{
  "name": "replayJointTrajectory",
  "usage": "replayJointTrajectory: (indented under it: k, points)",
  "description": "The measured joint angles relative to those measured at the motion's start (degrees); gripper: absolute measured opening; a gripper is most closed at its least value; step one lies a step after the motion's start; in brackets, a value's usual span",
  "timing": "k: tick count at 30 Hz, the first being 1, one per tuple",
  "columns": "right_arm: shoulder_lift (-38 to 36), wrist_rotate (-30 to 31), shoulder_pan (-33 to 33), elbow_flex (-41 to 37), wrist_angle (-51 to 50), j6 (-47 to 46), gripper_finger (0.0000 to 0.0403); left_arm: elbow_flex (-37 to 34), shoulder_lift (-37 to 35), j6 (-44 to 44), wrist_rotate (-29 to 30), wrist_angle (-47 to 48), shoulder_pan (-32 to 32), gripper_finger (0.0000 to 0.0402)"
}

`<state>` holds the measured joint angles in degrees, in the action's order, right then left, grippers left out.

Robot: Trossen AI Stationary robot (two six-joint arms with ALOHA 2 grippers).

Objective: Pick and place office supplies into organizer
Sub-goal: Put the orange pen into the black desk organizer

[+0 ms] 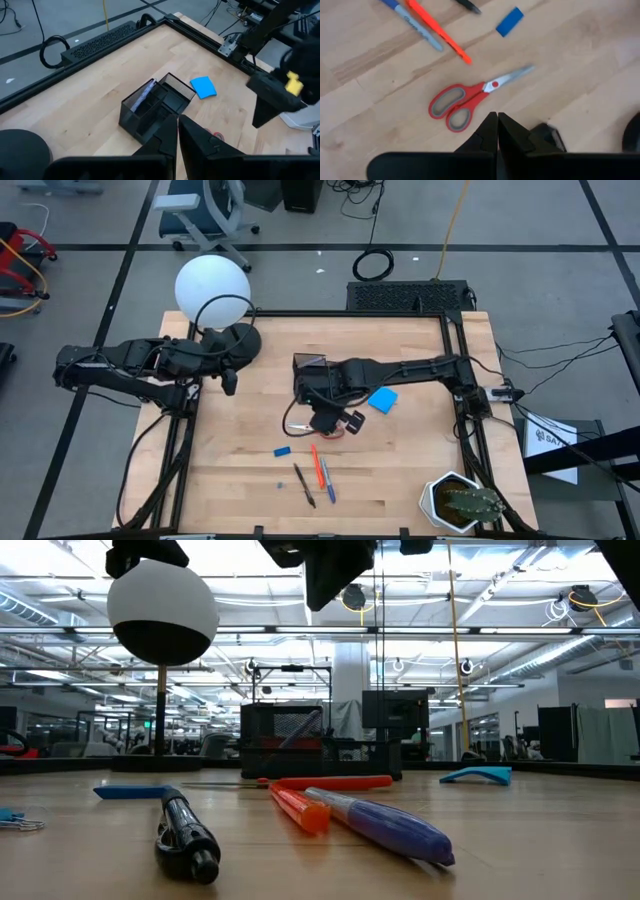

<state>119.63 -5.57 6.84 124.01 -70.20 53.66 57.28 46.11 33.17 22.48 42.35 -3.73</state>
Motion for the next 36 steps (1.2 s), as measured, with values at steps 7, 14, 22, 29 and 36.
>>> replayJointTrajectory:
  k: [7, 14, 22, 29, 36]
  points:
    - [2.98, 0.63, 1.06, -0.11, 0.63, 3.18, 0.0004, -0.02, 0.01, 0.1, -0.07, 0.02, -0.02, 0.0021]
    - [6.42, 0.84, 3.31, -0.11, 2.61, 8.98, 0.0004, -0.04, 0.0, 0.1, -0.07, -0.09, -0.02, 0.0021]
    - [8.82, 0.88, 3.9, -0.03, 5.19, 8.67, 0.0004, -0.04, 0.0, 0.1, -0.07, -0.16, -0.02, 0.0021]
    - [11.69, 0.99, 3.9, -0.11, 7.43, 8.58, 0.0004, -0.04, 0.02, 0.1, -0.07, -0.44, -0.04, 0.0021]
    - [12.41, -0.03, 5.01, -0.11, 11.41, 8.78, 0.0005, -0.04, 0.02, 0.1, -0.07, -0.46, -0.04, 0.0021]
